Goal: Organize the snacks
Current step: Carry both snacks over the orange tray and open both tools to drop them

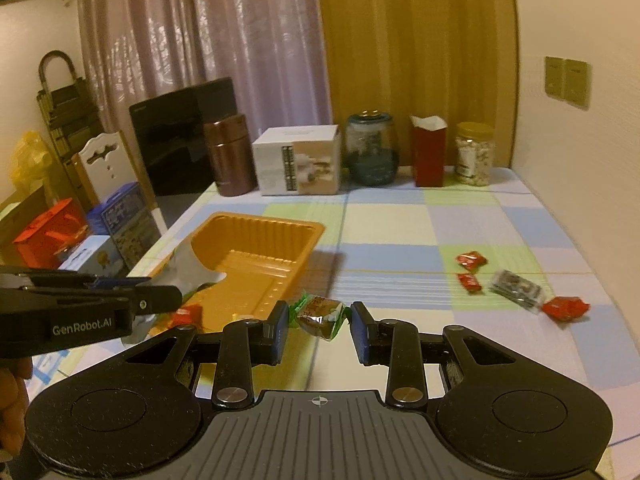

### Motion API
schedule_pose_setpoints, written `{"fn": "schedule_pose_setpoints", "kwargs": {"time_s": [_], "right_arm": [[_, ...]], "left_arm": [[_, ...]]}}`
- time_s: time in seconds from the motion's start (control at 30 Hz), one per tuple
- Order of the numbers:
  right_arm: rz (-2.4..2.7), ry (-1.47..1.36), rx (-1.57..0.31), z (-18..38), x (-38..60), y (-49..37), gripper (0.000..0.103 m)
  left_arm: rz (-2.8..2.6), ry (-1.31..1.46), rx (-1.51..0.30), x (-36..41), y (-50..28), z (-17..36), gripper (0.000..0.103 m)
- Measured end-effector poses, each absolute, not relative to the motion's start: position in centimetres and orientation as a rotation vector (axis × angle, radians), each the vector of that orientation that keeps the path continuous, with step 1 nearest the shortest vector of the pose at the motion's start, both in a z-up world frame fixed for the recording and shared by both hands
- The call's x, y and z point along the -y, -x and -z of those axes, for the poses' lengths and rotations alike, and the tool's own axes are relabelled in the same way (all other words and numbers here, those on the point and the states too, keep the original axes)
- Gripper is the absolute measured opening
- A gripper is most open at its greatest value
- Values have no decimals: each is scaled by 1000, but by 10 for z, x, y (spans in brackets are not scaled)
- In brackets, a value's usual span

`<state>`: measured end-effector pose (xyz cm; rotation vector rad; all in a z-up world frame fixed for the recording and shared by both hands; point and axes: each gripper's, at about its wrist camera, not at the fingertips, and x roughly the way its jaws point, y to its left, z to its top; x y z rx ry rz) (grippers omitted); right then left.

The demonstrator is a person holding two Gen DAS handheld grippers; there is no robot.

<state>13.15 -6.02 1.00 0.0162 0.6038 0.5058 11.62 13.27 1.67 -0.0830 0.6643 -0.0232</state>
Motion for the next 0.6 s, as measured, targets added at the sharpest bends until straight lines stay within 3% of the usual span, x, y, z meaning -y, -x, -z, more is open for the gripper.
{"fn": "schedule_pose_setpoints", "kwargs": {"time_s": [0.6], "right_arm": [[-602, -18, -653, 11, -10, -173, 34]], "left_arm": [[-42, 66, -678, -202, -147, -3, 22]]}}
